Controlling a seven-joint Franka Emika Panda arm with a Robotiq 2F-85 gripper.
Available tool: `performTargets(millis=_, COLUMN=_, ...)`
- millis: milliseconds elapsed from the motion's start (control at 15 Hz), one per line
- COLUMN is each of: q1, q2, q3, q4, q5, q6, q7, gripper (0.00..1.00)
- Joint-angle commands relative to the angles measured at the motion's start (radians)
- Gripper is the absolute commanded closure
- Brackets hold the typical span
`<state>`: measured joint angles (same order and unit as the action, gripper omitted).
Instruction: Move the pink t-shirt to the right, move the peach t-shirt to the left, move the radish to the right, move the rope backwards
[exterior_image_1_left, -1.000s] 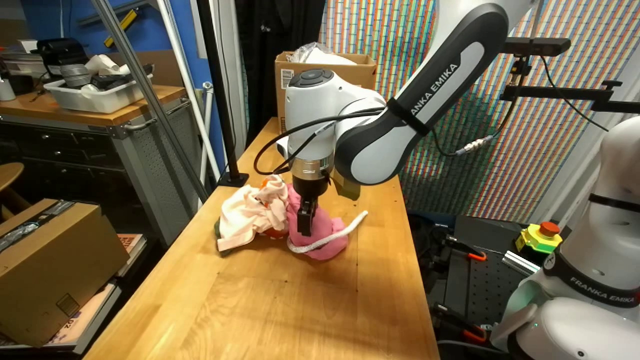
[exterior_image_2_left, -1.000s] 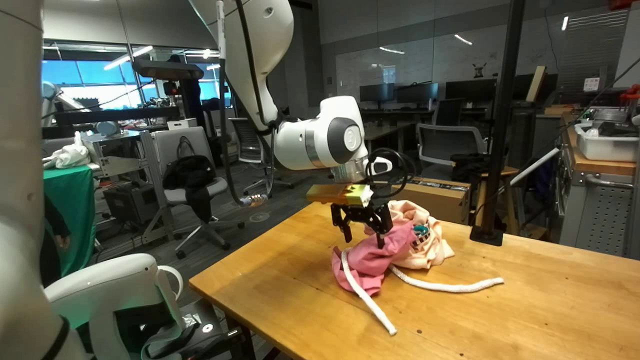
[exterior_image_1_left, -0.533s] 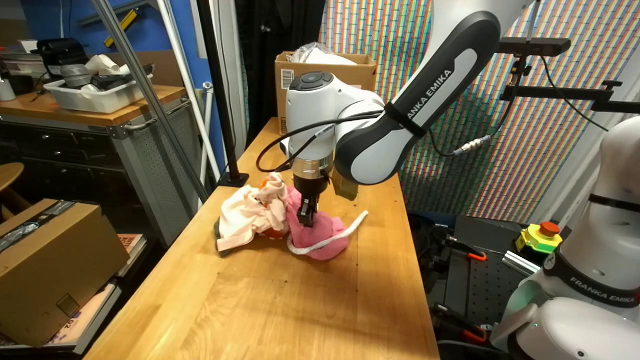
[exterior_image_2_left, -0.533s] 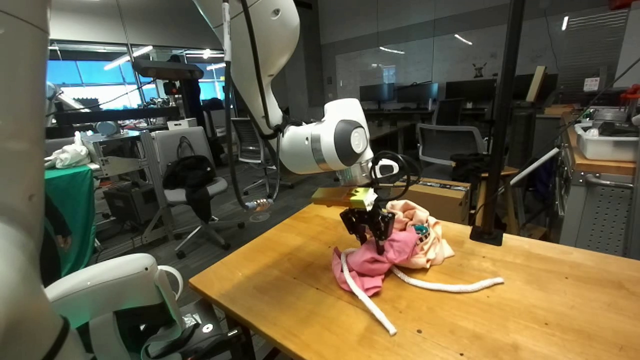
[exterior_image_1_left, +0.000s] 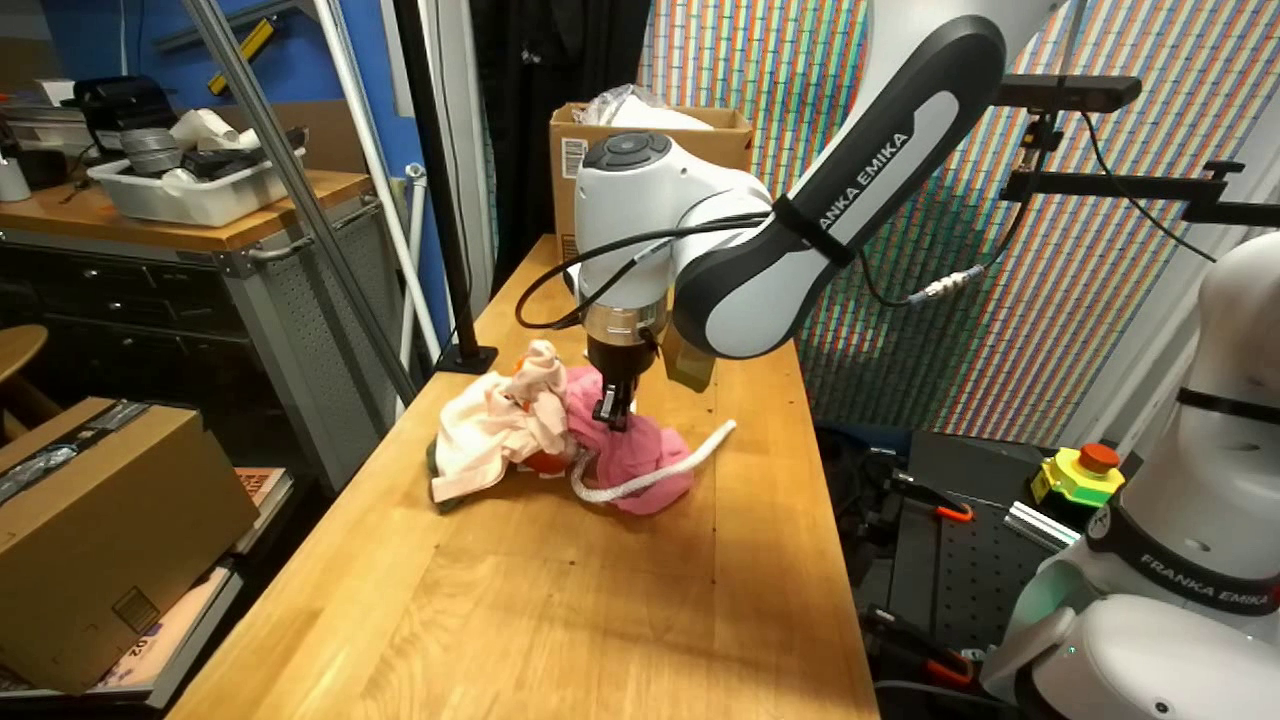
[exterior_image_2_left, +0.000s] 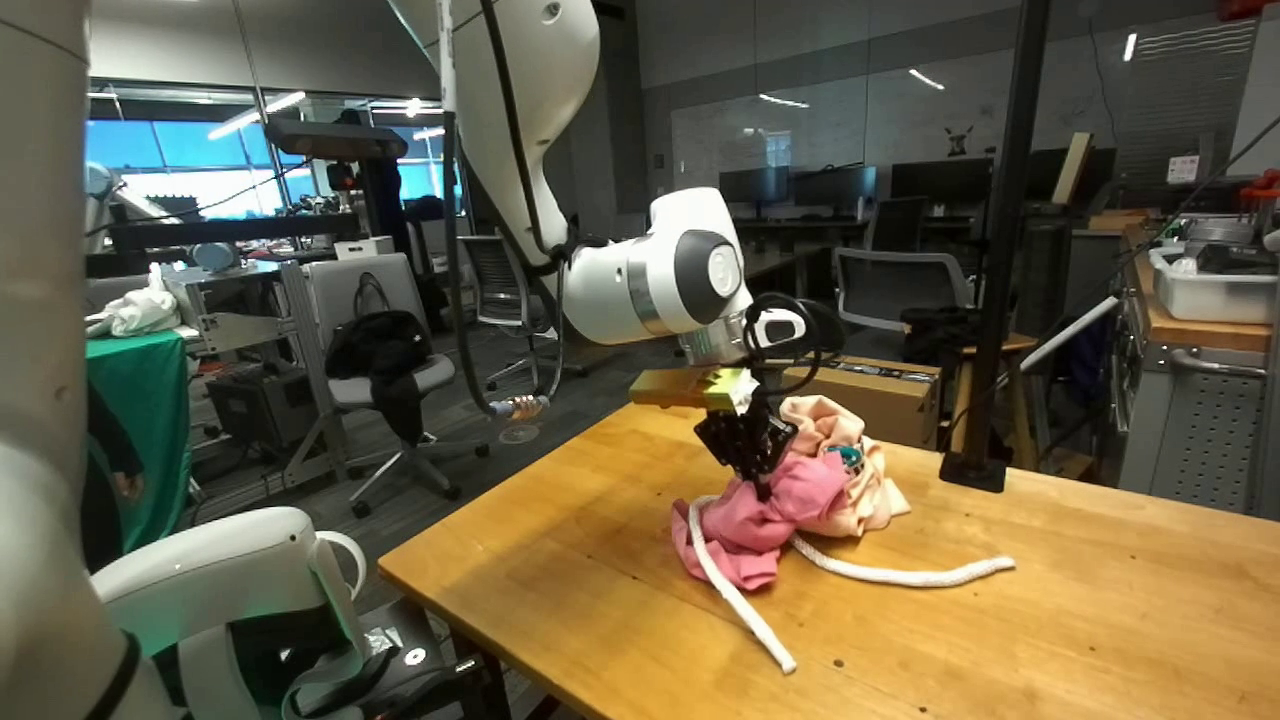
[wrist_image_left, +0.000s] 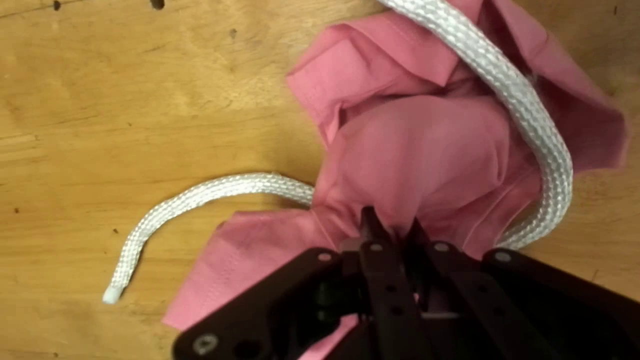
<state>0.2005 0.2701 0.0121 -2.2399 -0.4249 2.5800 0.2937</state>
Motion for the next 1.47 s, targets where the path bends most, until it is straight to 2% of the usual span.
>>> performTargets(millis=0, q1=0.033, q2=-0.132, q3=-0.033, q4=-0.035, q5=-0.101, q6=-0.005, q7=0.100, gripper=0.93)
performTargets(millis=267, q1=0.017, q2=-0.289, q3=-0.022, q4=-0.049, q5=-0.294, q6=-0.034, q7=0.291, gripper=0.93)
performTargets(millis=667, q1=-0.066, q2=-0.470, q3=0.073, q4=-0.045, q5=-0.526, q6=-0.132, q7=0.535, gripper=0.94)
performTargets(millis=1067, q1=-0.126, q2=-0.532, q3=0.117, q4=-0.038, q5=-0.619, q6=-0.187, q7=0.640, gripper=0.93)
performTargets(millis=1400, q1=-0.182, q2=-0.556, q3=0.085, q4=-0.035, q5=-0.678, q6=-0.219, q7=0.697, gripper=0.94)
